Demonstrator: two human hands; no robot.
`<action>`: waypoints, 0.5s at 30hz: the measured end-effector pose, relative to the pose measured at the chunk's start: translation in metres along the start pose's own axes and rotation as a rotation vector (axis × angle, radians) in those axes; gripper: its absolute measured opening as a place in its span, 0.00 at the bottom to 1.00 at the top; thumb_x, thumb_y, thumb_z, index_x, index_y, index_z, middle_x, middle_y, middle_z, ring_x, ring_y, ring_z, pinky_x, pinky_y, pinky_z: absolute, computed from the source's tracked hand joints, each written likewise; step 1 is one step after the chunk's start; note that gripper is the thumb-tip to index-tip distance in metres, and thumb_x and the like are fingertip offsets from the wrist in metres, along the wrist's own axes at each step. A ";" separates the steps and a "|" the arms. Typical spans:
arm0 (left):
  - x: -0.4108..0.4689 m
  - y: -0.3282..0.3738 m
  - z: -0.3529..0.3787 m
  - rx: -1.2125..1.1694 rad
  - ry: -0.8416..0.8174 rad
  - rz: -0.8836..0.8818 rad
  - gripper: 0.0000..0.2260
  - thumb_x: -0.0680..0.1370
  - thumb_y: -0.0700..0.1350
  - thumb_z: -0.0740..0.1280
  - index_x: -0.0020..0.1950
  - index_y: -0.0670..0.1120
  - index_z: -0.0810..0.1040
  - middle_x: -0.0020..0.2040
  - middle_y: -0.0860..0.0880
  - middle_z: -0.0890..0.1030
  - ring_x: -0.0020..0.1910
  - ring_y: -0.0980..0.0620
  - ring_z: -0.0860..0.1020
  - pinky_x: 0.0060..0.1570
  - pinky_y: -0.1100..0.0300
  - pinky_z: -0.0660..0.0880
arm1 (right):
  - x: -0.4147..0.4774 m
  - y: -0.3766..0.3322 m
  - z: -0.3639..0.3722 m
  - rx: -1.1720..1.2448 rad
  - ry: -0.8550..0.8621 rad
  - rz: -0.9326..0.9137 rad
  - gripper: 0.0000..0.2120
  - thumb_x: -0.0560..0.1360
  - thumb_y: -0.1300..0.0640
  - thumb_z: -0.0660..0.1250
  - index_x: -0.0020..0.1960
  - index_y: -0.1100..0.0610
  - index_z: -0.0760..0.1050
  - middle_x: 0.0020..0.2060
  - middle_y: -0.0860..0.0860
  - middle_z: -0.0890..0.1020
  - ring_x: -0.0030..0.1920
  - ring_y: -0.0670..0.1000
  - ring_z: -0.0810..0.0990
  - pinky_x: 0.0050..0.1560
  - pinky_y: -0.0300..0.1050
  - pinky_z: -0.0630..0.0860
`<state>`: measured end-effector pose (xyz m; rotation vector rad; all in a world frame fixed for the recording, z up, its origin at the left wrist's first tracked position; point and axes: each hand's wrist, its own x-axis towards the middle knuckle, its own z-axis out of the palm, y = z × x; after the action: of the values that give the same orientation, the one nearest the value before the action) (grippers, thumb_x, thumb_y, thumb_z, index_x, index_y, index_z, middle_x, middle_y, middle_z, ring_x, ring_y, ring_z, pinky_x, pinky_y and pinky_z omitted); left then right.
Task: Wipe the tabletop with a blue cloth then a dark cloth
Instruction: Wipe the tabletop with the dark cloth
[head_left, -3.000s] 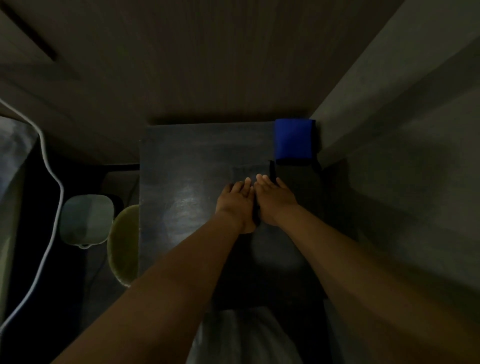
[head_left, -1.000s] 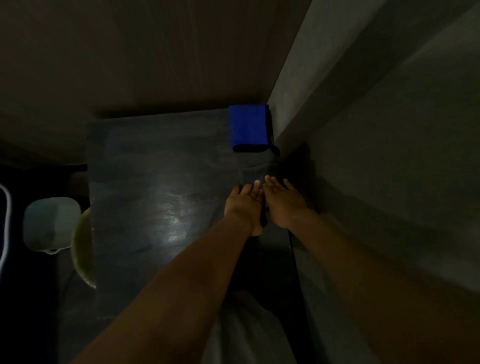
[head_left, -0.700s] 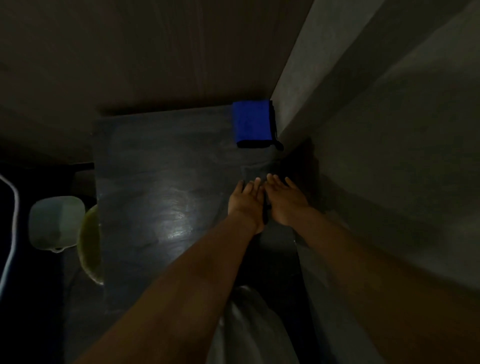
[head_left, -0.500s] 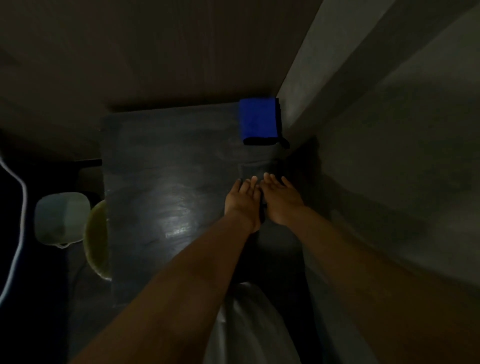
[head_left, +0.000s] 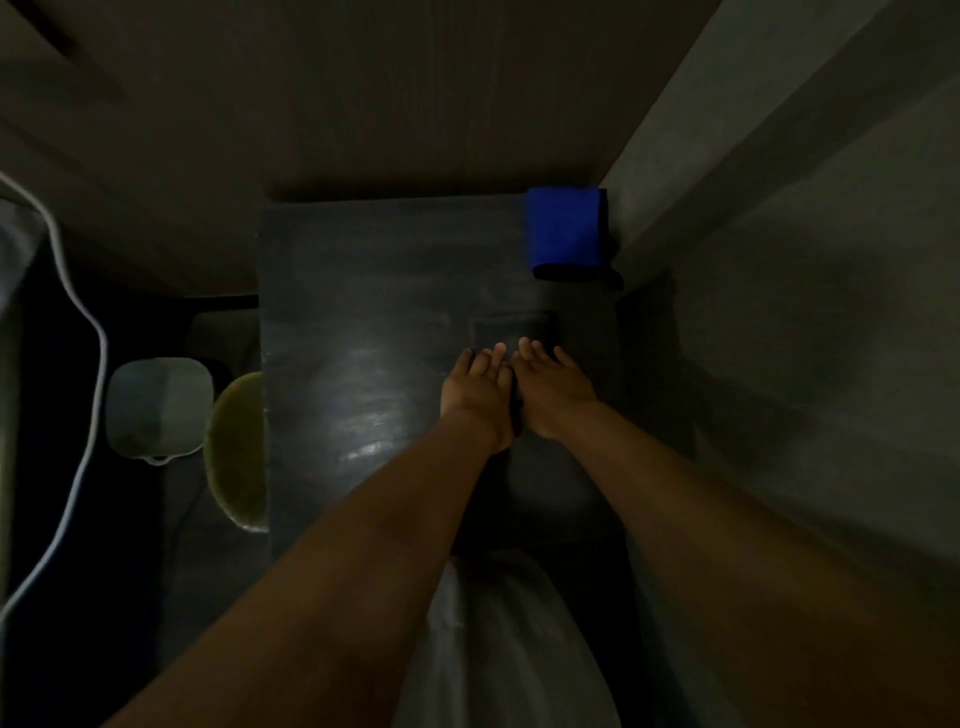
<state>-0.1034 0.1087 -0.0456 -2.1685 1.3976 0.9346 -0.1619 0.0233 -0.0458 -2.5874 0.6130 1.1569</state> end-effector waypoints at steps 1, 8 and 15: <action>-0.002 -0.004 0.002 0.000 0.002 -0.006 0.37 0.79 0.60 0.54 0.78 0.43 0.40 0.79 0.44 0.40 0.78 0.47 0.43 0.76 0.50 0.41 | 0.000 -0.004 -0.001 -0.003 -0.004 -0.005 0.34 0.80 0.53 0.58 0.80 0.58 0.44 0.79 0.55 0.43 0.79 0.52 0.43 0.78 0.50 0.41; -0.013 -0.029 0.014 -0.025 0.001 -0.036 0.39 0.78 0.61 0.56 0.79 0.44 0.40 0.79 0.45 0.41 0.78 0.48 0.43 0.76 0.50 0.41 | 0.003 -0.038 -0.008 -0.026 -0.021 -0.020 0.35 0.79 0.54 0.60 0.79 0.59 0.44 0.79 0.56 0.44 0.79 0.52 0.43 0.77 0.51 0.42; -0.022 -0.055 0.025 -0.041 0.017 -0.068 0.39 0.78 0.62 0.56 0.79 0.44 0.41 0.79 0.45 0.41 0.78 0.48 0.44 0.76 0.50 0.40 | 0.012 -0.069 -0.011 -0.038 -0.025 -0.029 0.35 0.80 0.52 0.59 0.79 0.59 0.44 0.79 0.56 0.44 0.79 0.53 0.43 0.78 0.51 0.42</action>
<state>-0.0680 0.1627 -0.0488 -2.2440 1.3151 0.9295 -0.1156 0.0767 -0.0445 -2.6008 0.5512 1.2012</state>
